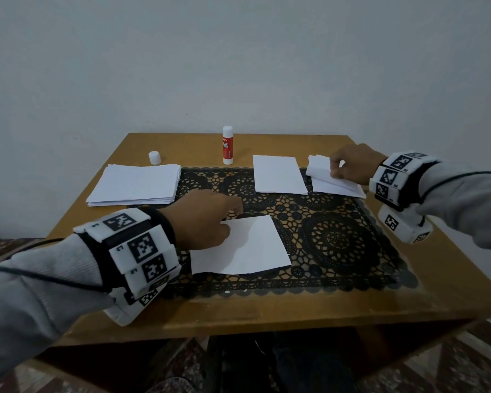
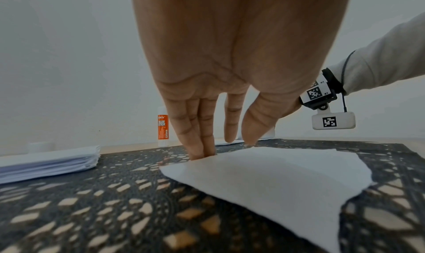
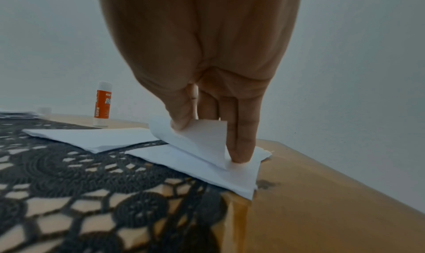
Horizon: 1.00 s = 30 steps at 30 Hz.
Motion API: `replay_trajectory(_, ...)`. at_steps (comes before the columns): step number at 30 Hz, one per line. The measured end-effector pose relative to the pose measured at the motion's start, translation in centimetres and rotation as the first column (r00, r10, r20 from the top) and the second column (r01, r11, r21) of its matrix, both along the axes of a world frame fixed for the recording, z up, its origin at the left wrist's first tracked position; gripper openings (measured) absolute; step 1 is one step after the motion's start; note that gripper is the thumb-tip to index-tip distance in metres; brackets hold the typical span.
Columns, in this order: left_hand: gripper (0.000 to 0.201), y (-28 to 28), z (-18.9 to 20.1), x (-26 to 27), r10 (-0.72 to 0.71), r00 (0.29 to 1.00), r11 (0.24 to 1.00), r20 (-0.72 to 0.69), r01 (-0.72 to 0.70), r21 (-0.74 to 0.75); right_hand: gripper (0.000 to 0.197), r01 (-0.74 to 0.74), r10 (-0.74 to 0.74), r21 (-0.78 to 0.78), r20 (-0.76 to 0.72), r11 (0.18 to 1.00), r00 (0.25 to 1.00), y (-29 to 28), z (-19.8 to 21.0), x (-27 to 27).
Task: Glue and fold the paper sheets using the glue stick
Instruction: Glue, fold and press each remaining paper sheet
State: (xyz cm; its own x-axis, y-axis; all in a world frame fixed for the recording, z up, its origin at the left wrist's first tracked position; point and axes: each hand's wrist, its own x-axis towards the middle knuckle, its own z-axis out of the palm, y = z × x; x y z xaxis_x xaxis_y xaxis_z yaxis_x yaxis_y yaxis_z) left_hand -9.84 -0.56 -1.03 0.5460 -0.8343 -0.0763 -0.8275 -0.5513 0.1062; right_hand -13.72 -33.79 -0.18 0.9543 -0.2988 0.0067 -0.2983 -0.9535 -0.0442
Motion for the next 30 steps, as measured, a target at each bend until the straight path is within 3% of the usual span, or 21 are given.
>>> replay_trajectory(5, 0.038, 0.1, 0.2, 0.2, 0.004, 1.0, 1.0, -0.004, -0.004, -0.01, 0.015, 0.059, -0.065, 0.061, 0.095, 0.996, 0.993, 0.2, 1.2, -0.3)
replay_trajectory(11, 0.034, 0.1, 0.3, 0.1, 0.005, 0.998, 0.999, -0.062, -0.007, -0.039, 0.006, -0.018, 0.034, -0.049, 0.349, 0.999, 0.936, 0.6, 4.1, -1.4)
replay_trajectory(15, 0.029, 0.1, 1.0, 0.1, 0.059, 0.998, 0.979, -0.038, -0.065, -0.195, 0.005, -0.077, -0.029, 0.195, 0.487, 0.978, 0.873, 2.9, 6.8, -2.2)
replay_trajectory(17, 0.029, 0.1, 1.6, 0.5, 0.142, 0.981, 0.931, -0.135, -0.179, -0.317, 0.013, -0.171, -0.085, 0.461, 0.485, 0.871, 0.871, 5.1, 7.8, -2.7)
replay_trajectory(19, 0.036, 0.0, 2.3, 0.9, 0.186, 0.896, 0.829, -0.403, -0.363, -0.425, 0.02, -0.289, -0.125, 0.727, 0.457, 0.623, 0.881, 7.6, 8.6, -3.4)
replay_trajectory(21, 0.044, 0.1, 2.8, 1.0, 0.108, 0.705, 0.703, -0.701, -0.553, -0.448, 0.024, -0.351, -0.117, 0.862, 0.416, 0.366, 0.902, 9.8, 9.0, -3.9)
replay_trajectory(23, 0.028, 0.4, 3.4, 0.7, -0.005, 0.498, 0.652, -0.867, -0.656, -0.38, 0.024, -0.355, -0.116, 0.912, 0.382, 0.205, 0.917, 11.9, 8.9, -4.4)
replay_trajectory(24, 0.019, 0.6, 3.5, 0.4, -0.048, 0.432, 0.642, -0.901, -0.678, -0.359, 0.023, -0.339, -0.133, 0.928, 0.359, 0.152, 0.924, 12.6, 8.7, -4.5)
replay_trajectory(26, 0.019, 1.1, 3.3, 0.3, -0.086, 0.421, 0.588, -0.903, -0.711, -0.387, 0.019, -0.297, -0.176, 0.95, 0.311, 0.101, 0.934, 13.8, 7.8, -4.8)
replay_trajectory(28, 0.027, 1.6, 2.9, 0.5, -0.072, 0.457, 0.509, -0.886, -0.747, -0.427, 0.012, -0.248, -0.211, 0.961, 0.269, 0.121, 0.94, 14.3, 6.4, -4.9)
replay_trajectory(30, 0.031, 2.4, 2.4, 0.7, -0.032, 0.44, 0.474, -0.897, -0.784, -0.401, 0.008, -0.177, -0.232, 0.969, 0.215, 0.173, 0.949, 14.2, 5.0, -5.0)
